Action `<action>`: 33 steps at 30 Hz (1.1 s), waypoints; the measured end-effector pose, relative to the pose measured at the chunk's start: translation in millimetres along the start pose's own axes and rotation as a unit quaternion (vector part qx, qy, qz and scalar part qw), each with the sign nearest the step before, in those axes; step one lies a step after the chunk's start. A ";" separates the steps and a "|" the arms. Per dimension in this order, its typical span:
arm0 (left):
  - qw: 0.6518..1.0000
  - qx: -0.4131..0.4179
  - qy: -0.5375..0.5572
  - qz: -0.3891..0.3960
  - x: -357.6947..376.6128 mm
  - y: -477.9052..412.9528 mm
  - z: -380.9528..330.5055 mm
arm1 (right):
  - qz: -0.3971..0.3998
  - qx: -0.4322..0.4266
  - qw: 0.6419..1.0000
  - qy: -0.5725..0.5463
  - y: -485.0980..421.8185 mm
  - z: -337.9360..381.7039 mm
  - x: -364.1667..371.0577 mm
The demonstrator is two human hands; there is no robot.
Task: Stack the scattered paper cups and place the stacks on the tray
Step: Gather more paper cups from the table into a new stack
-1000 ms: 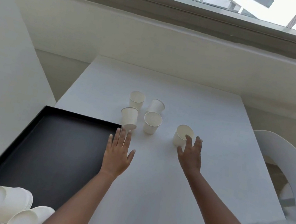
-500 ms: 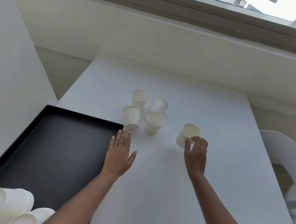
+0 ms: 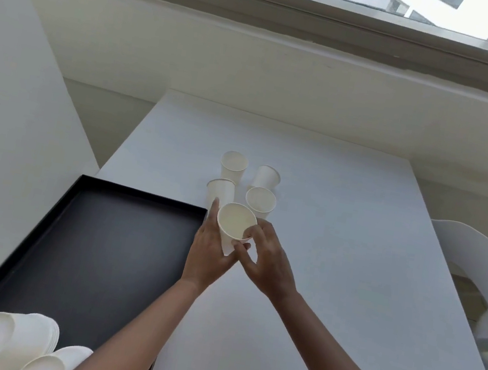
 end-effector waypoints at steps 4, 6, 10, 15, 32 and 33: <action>0.999 -0.027 0.021 -0.040 -14.7 0.9 7.3 | 0.032 -0.035 0.998 -0.037 -4.8 5.0 7.5; 0.998 -0.036 0.026 -0.054 -19.4 1.2 13.4 | 0.035 -0.027 0.998 -0.040 -8.4 -2.2 8.8; 0.994 -0.065 0.044 -0.073 -24.6 2.5 26.3 | 0.026 0.067 0.997 0.016 -24.3 -35.4 17.0; 0.995 -0.069 0.036 -0.065 -24.3 4.8 33.5 | 0.130 0.191 0.966 0.114 -37.0 -78.1 45.3; 0.995 -0.068 -0.052 -0.042 -37.2 2.9 43.4 | -0.008 0.219 0.976 0.005 -35.0 -65.7 12.4; 0.995 -0.067 -0.058 -0.040 -37.3 2.5 43.2 | -0.024 0.203 0.979 -0.005 -36.3 -57.6 6.1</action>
Point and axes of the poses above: each hand's wrist, its own y-axis away from the middle knuckle, its own x-axis out of the palm, z = x × y, the point moved 9 cm from there along -y, towards the middle knuckle, and after that the axes turned 12 degrees about y, right-handed, at the moved point
